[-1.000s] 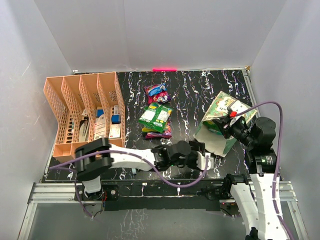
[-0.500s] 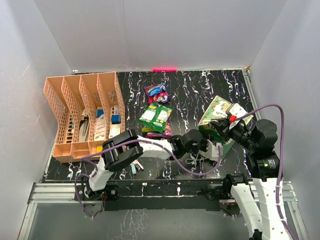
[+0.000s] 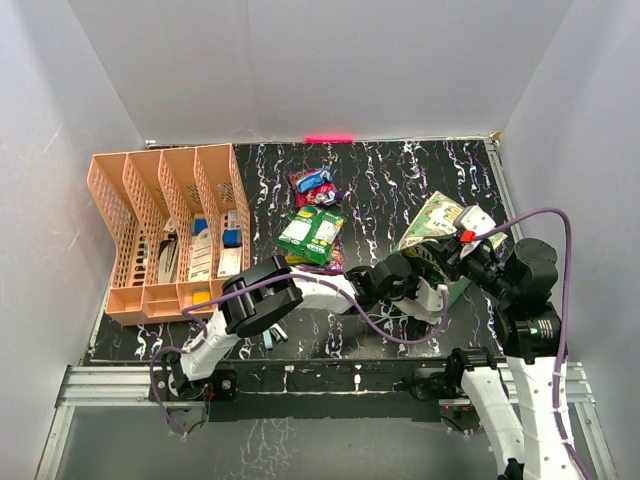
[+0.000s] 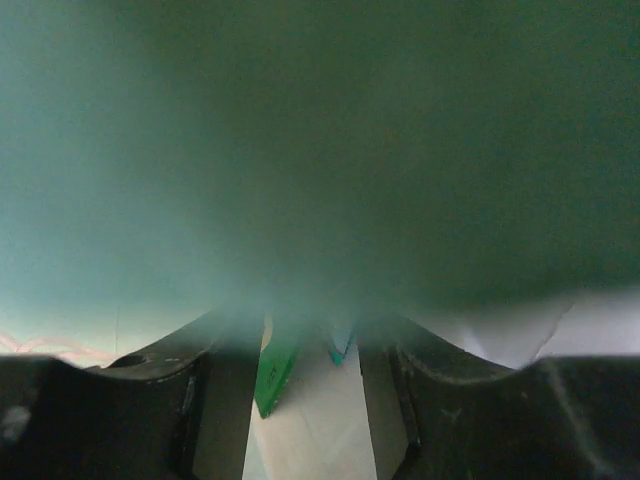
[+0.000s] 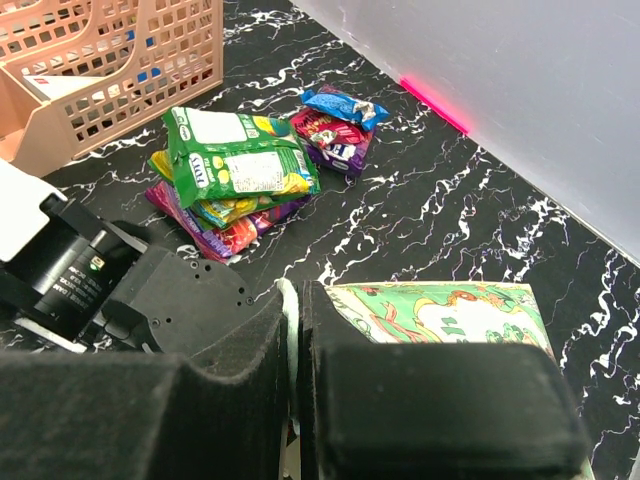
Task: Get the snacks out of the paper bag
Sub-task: Take out the snack from the paper bag.
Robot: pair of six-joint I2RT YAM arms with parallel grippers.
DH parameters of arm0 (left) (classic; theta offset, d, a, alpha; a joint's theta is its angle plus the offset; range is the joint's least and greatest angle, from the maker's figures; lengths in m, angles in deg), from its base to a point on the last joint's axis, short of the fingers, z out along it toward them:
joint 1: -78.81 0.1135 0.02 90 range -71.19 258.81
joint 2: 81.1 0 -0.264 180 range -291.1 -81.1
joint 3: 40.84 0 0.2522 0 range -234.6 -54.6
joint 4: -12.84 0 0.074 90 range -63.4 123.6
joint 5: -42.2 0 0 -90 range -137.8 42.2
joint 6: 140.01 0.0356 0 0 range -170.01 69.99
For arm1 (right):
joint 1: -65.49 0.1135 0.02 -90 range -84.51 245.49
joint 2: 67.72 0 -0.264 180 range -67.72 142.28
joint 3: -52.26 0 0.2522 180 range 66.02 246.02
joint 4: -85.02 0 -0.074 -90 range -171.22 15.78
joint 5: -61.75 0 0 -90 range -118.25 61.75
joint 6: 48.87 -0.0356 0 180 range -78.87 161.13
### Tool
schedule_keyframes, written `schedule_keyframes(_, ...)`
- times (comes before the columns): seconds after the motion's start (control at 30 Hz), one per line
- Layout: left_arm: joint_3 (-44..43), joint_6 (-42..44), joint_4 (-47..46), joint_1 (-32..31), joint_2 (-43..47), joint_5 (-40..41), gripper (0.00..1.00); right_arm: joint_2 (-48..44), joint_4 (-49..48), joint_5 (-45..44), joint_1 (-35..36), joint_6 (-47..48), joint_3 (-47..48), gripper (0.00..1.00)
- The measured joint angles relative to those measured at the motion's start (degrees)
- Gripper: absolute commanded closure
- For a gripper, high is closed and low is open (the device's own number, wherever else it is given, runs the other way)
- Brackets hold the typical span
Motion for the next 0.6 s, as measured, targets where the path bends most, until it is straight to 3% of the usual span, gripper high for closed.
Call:
schedule_keyframes(0.1, -1.05, 0.59, -0.09, -0.13, -1.36, 0.74, 0.59, 0.02, 0.02, 0.02, 0.02, 0.0, 0.17, 0.93)
schedule_keyframes(0.37, -5.25, 1.66, -1.05, -0.37, -4.55, 5.66, 0.75, 0.39, 0.13, 0.0, 0.02, 0.0, 0.92, 0.93)
schedule_keyframes(0.6, -5.55, -0.35, -1.4, -0.28, -4.87, 6.84, 0.82, 0.5, 0.39, 0.0, 0.04, 0.0, 0.92, 0.93)
